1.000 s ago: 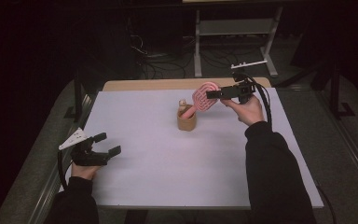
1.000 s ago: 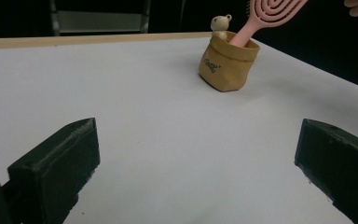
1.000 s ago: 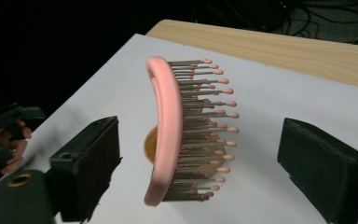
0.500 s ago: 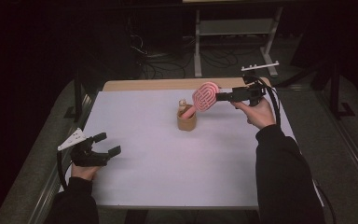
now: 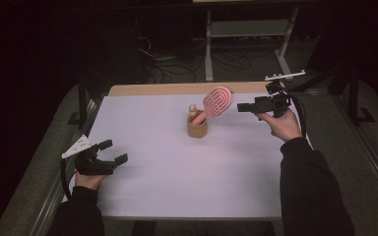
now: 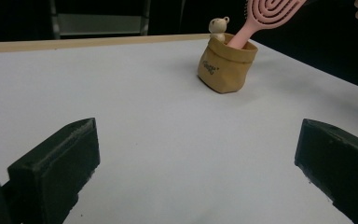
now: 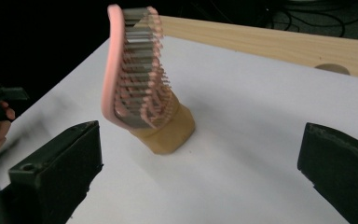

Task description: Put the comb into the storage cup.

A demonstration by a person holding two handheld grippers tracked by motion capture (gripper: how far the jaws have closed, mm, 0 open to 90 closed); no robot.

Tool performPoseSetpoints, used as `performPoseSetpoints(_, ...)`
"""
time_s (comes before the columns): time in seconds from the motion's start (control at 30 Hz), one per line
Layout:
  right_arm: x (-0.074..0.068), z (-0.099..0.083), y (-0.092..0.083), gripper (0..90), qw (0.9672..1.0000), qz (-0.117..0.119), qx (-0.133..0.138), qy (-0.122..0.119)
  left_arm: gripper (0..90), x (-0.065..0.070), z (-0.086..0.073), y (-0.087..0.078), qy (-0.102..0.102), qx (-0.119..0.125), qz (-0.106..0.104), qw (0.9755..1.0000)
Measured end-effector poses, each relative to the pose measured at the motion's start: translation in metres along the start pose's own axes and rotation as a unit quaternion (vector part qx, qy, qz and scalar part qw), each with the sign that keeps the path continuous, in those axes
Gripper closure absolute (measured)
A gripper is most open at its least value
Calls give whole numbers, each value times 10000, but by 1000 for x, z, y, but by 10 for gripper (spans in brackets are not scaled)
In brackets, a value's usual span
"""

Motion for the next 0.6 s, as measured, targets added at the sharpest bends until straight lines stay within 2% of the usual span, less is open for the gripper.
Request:
performPoseSetpoints(0.47, 5, -19, -13, 0, 10000, 22, 87, -43, 0, 0, -1, 1, 39, -24, -8, 10000)
performPoseSetpoints(0.6, 5, -25, -18, 0, 9999, 5, 95, -119, 0, 0, -1, 1, 22, -20, -13, 10000)
Point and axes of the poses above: each handheld gripper's, and its own axes: y roughly forward along the jaws, z roughly out of its top, x roughly to its right, the point moved 8 cm from there along y, roughly forward along the jaws, and after that the axes turned 2 degrees about x, right-handed, at the moved point
